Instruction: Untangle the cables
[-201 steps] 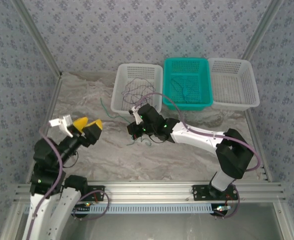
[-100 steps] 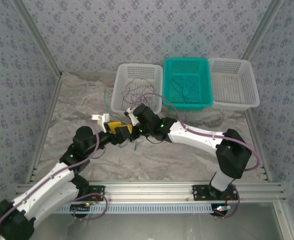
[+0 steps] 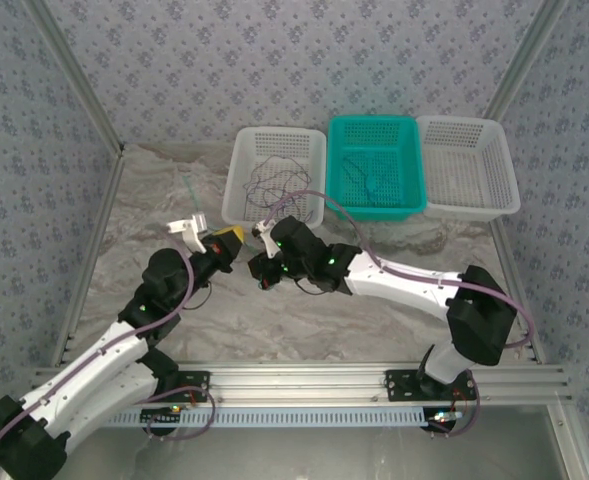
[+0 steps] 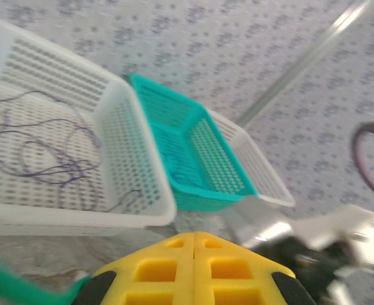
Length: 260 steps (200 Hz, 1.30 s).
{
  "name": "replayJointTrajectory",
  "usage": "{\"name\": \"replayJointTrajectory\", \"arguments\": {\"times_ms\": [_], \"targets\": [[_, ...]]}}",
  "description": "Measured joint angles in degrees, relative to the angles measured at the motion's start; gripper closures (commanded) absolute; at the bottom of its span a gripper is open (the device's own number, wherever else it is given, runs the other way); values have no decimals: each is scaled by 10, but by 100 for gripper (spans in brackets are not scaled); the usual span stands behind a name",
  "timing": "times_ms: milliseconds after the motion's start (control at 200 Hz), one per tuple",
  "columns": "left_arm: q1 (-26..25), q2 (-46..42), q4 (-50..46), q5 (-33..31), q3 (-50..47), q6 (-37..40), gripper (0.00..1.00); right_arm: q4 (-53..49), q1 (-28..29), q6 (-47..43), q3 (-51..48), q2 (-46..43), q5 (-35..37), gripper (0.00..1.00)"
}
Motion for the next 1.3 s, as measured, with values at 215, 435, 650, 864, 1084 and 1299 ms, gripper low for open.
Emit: {"name": "replayJointTrajectory", "arguments": {"times_ms": [215, 435, 650, 864, 1084, 1299], "targets": [[0, -9, -26, -23, 4, 4, 44, 15, 0, -2, -15, -10, -6, 100], [2, 41, -48, 24, 49, 33, 17, 28, -17, 1, -29, -17, -23, 100], [3, 51, -54, 23, 55, 6, 18, 22, -27, 17, -30, -20, -24, 100], [3, 26, -43, 43, 60, -66, 20, 26, -105, 69, -56, -24, -30, 100], [3, 37, -25, 61, 60, -101, 20, 44, -113, 79, -63, -32, -53, 100], [3, 121, -10, 61, 74, -108, 25, 80, -92, 78, -74, -61, -90, 100]]}}
